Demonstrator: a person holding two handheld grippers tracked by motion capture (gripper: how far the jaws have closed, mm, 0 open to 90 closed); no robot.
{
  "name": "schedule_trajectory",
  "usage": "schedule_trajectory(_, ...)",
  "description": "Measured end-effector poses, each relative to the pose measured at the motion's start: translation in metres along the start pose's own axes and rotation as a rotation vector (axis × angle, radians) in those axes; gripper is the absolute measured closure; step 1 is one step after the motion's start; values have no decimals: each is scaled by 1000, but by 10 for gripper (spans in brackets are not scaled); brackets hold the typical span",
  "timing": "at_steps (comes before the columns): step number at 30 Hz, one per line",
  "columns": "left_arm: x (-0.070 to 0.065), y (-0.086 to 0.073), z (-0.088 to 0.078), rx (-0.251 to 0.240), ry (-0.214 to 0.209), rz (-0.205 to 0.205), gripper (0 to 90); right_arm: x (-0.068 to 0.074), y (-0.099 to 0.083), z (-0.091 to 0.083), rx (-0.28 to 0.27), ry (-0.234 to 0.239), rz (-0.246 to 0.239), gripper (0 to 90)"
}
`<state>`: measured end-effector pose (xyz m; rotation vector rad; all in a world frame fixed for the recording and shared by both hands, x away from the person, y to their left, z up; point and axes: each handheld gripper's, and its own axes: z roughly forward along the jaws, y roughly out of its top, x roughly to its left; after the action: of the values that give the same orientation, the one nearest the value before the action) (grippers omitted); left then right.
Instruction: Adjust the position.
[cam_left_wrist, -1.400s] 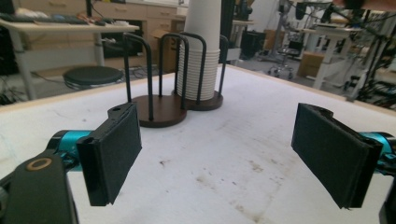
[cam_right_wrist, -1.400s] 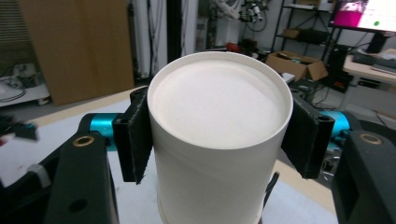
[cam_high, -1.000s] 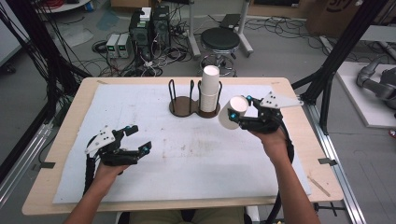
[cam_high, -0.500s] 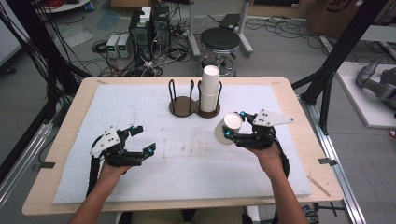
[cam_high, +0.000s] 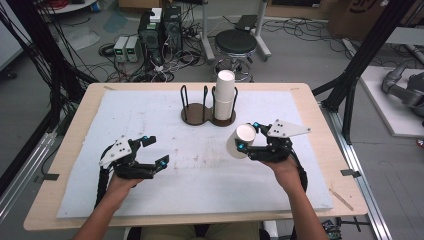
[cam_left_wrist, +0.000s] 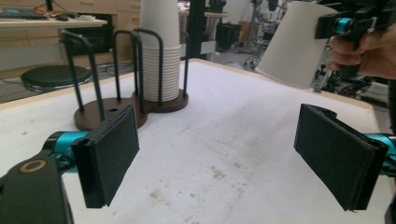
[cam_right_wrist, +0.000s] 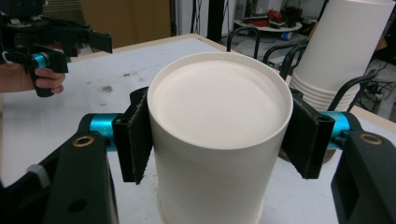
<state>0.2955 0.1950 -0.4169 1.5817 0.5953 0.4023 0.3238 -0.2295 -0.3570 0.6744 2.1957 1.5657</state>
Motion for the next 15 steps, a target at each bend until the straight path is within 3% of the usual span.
schedule_trajectory(7, -5, 1, 6, 0, -52, 17, 138, 4, -1, 3, 8, 11, 2, 342)
schedule_trajectory(12, -9, 0, 14, 4, -107, 22, 138, 9, 0, 5, 4, 36, 2, 342)
schedule_trajectory(15, -13, 1, 19, 6, -145, 46, 139, 11, 2, 7, -2, 54, -1, 342)
